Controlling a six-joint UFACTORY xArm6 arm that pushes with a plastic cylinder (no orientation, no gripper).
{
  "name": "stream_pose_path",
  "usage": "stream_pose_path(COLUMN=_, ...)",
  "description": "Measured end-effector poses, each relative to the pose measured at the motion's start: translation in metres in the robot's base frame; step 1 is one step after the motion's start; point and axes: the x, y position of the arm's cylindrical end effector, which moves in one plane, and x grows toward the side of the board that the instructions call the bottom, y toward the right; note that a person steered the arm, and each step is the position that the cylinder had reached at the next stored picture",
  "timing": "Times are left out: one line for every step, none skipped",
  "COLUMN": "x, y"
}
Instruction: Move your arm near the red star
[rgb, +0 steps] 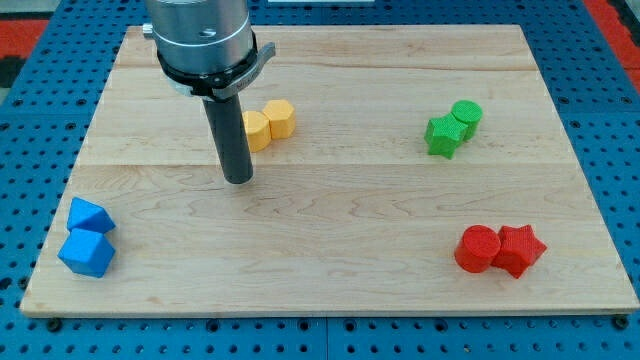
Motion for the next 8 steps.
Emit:
stream_pose_path(x=0.000, y=0.000)
stream_pose_path(x=-0.002, y=-0.001)
stream_pose_path(x=-0.024, y=0.036)
stream_pose_path(x=-0.041, y=0.078)
stream_pose_path(x=-0.042, y=0.094)
stream_pose_path(x=-0.042, y=0.099)
stream_pose_path(x=-0.042, y=0.103)
stream_pose_path(x=-0.042, y=0.110)
